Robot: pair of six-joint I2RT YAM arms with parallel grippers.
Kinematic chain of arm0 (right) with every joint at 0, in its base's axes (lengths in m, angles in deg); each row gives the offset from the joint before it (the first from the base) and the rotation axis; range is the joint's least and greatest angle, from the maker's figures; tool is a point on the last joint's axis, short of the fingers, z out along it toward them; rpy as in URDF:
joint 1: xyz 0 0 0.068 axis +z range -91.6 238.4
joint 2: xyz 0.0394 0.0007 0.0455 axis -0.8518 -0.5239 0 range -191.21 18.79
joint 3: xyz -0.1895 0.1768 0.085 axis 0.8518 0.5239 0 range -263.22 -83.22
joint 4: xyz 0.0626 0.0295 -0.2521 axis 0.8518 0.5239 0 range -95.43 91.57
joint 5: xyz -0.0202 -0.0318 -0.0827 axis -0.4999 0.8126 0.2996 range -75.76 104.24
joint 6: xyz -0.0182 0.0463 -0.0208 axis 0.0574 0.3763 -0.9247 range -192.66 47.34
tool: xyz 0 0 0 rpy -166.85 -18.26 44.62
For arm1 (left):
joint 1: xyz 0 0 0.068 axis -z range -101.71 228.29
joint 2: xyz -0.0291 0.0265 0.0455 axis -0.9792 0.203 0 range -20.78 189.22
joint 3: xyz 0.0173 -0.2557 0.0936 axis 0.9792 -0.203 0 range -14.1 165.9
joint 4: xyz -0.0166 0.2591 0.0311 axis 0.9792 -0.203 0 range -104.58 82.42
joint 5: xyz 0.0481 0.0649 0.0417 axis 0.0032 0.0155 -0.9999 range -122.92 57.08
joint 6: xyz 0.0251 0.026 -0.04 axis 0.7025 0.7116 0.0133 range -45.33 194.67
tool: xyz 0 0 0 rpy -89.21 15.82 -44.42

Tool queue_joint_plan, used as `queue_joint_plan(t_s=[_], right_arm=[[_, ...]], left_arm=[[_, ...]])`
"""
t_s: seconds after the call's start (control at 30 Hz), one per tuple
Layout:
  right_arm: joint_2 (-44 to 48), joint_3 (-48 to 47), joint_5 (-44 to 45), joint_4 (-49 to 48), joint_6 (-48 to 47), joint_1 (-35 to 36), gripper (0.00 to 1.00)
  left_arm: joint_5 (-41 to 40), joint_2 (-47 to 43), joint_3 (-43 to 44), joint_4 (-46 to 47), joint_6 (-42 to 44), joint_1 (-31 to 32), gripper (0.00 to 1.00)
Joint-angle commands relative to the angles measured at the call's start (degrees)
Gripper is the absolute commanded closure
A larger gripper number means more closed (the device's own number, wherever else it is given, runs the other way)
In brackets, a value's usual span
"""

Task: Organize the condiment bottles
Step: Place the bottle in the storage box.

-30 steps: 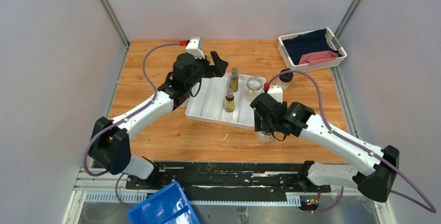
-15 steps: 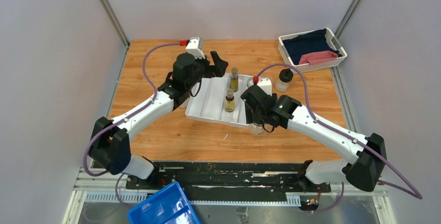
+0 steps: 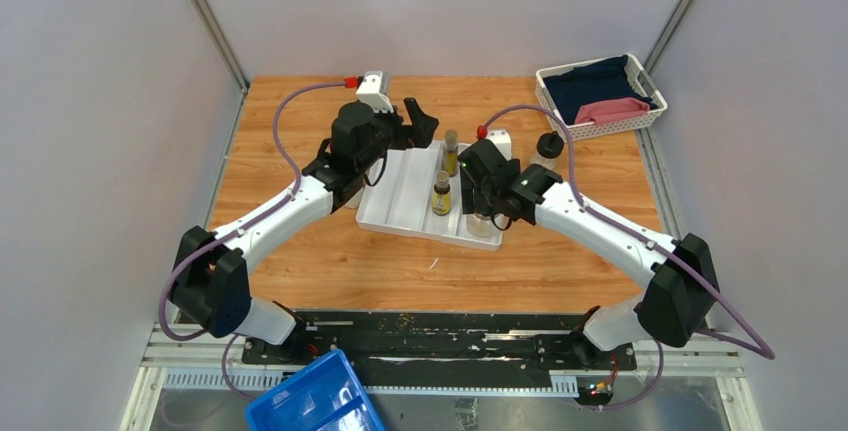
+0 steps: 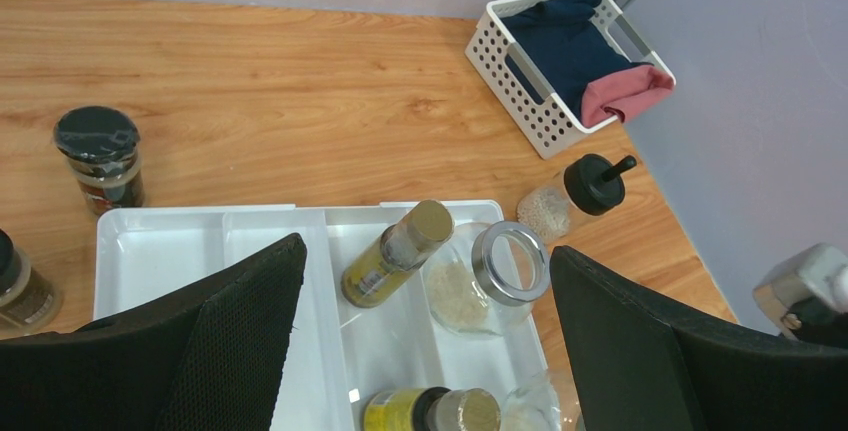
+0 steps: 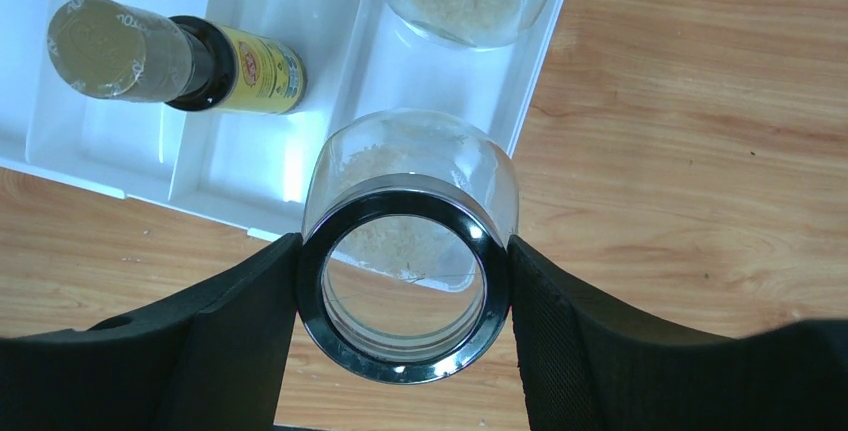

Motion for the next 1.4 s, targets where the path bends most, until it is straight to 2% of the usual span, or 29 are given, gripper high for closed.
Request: queue_joint_plan(t_s=[0.0,0.8,1.37], right_arm=[[-2.13,-3.03,-0.12,-3.47,-0.8,-1.22,1.0],[-8.94,0.29,1.23,-9.64,2.06,-3.86,1.0],[-9.73,3.7,3.38,-11.69,3.24,-3.94,1.0]], left_arm=[[0.14,-1.39,0.42,0.7,0.37,0.53,0.05],[0.15,-1.14,-0.02,0.66,0.88,0.53,0.05],[0.24,-0.17,0.07,0.67,1.14,0.53,0.05]])
